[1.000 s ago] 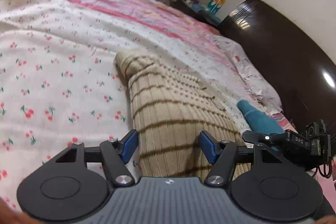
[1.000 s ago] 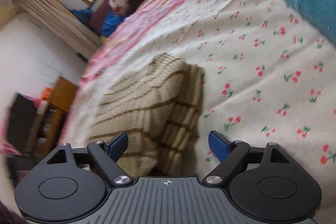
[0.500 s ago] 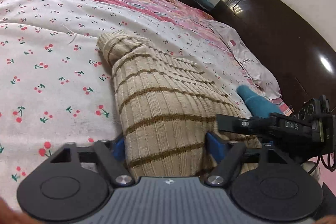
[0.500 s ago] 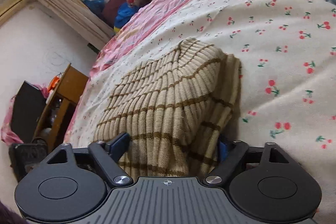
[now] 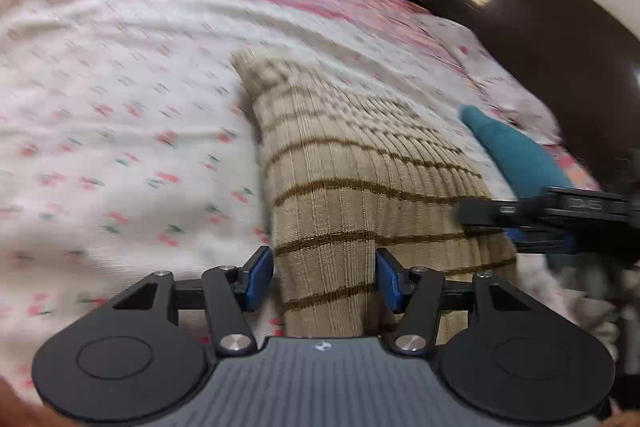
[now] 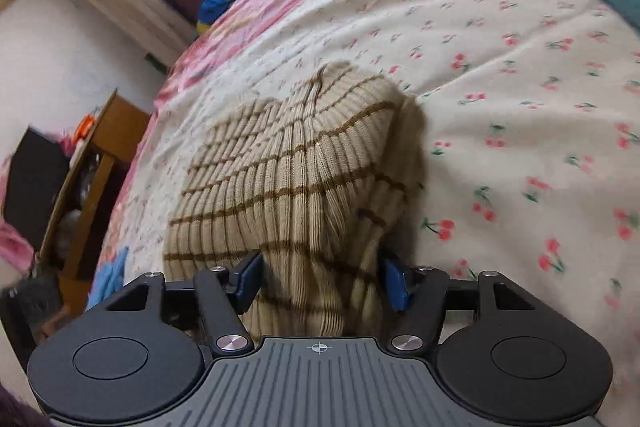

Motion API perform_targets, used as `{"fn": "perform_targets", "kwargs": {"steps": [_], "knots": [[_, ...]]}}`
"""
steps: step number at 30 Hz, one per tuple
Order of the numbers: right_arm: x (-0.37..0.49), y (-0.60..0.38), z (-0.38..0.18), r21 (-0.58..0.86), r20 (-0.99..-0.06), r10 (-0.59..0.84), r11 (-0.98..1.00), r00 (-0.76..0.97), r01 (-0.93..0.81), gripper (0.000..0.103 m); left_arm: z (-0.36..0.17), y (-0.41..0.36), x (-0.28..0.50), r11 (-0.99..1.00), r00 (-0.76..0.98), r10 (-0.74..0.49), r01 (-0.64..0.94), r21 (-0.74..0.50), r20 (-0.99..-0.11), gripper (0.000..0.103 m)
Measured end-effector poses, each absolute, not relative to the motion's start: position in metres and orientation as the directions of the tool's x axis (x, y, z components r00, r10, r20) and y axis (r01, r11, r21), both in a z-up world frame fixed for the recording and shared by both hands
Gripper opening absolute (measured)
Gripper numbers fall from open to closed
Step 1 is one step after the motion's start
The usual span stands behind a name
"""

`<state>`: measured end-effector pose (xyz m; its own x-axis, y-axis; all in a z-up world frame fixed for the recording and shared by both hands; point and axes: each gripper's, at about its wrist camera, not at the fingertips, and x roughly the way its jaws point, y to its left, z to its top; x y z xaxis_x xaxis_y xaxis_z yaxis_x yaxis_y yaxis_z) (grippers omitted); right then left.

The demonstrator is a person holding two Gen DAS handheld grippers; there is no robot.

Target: Fold small clothes

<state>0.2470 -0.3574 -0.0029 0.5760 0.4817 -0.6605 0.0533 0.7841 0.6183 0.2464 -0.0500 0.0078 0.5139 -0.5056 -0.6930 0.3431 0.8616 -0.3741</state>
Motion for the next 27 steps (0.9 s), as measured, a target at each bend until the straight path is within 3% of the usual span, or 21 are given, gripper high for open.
{"fn": "perform_targets", "kwargs": {"steps": [6, 8, 14, 19, 27], "knots": [[0.195, -0.333, 0.039, 0.392, -0.680, 0.285, 0.920, 0.675, 0.007, 0.062, 0.036, -0.073, 0.205, 0.947, 0.662, -0.268, 0.315, -0.064, -0.700, 0.061], [0.181, -0.316, 0.035, 0.320, -0.699, 0.245, 0.947, 0.672, -0.013, 0.062, 0.037, -0.080, 0.198, 0.950, 0.668, -0.229, 0.311, -0.014, -0.708, 0.062], [0.165, -0.281, -0.001, 0.200, -0.755, 0.152, 0.980, 0.638, 0.003, 0.060, 0.031, -0.090, 0.168, 0.954, 0.654, -0.214, 0.299, -0.012, -0.726, 0.063], [0.152, -0.287, 0.015, 0.206, -0.740, 0.127, 0.978, 0.660, 0.044, 0.057, 0.030, -0.094, 0.156, 0.960, 0.649, -0.201, 0.278, -0.018, -0.734, 0.064], [0.121, -0.270, 0.031, 0.220, -0.704, 0.149, 0.975, 0.694, 0.014, 0.058, 0.028, -0.093, 0.141, 0.970, 0.654, -0.183, 0.242, -0.026, -0.734, 0.078]]}}
